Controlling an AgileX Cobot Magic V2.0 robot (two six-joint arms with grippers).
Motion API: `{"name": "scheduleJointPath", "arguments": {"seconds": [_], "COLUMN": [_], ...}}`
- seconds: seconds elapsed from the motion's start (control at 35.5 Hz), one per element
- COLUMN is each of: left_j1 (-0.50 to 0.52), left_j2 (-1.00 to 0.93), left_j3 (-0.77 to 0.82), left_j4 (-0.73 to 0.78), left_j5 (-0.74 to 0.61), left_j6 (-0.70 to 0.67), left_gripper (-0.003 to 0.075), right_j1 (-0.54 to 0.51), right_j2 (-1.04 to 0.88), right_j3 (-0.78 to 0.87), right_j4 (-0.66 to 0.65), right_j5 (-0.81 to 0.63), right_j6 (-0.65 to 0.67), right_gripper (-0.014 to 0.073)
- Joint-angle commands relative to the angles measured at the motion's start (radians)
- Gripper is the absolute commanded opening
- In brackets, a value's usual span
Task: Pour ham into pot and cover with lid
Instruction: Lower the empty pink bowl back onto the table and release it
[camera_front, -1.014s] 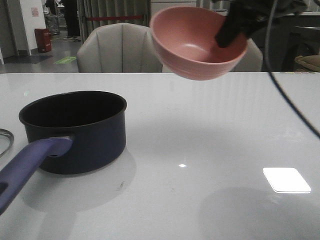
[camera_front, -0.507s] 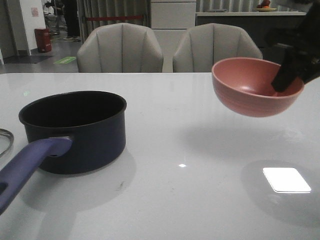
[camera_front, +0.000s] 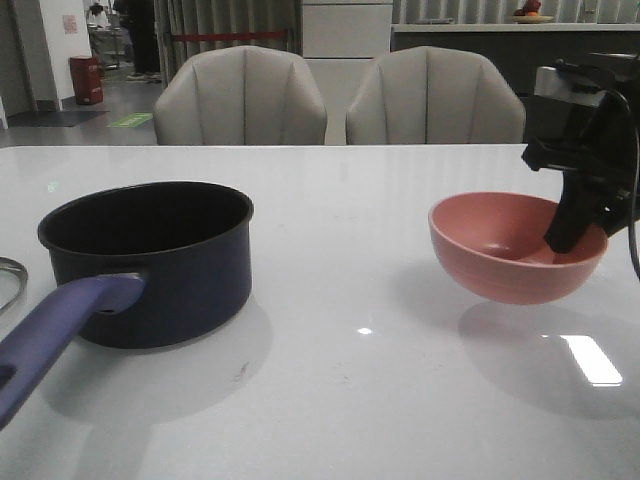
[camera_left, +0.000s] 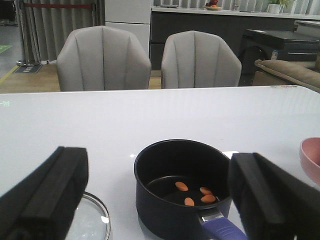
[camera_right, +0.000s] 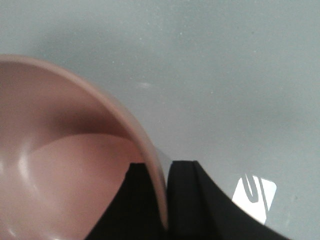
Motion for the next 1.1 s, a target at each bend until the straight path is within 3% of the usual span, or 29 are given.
{"name": "scheduleJointPath", "arguments": {"seconds": [0.0, 0.28, 0.48, 0.7, 1.07], "left_j1": [-0.010, -0.010, -0.010, -0.010, -0.010], "left_j2": [0.008, 0.008, 0.008, 0.008, 0.008], "left_j3": [-0.029, -0.029, -0.029, -0.029, -0.029], "left_j4": [-0.013, -0.013, -0.013, -0.013, -0.013], "left_j5": [-0.072, -0.072, -0.072, -0.072, -0.072], "left_j6": [0.002, 0.002, 0.002, 0.002, 0.002], "left_gripper": [0.0604, 0.0604, 0.0604, 0.0604, 0.0604], "right_j1": [-0.006, -0.006, -0.006, -0.006, 0.042], "right_j2": [-0.030, -0.025, -0.064, -0.207, -0.565], "right_j3": [-0.030, -0.050, -0.115, -0.107, 0.137], "right_j4": [0.001, -0.002, -0.056, -0.075, -0.073], "right_j5": [-0.014, -0.017, 0.061, 0.056, -0.227], "right_j6": [-0.005, -0.005, -0.006, -0.029, -0.032], "right_gripper": [0.0243, 0.0391, 0.0392, 0.0392, 0.0390]}}
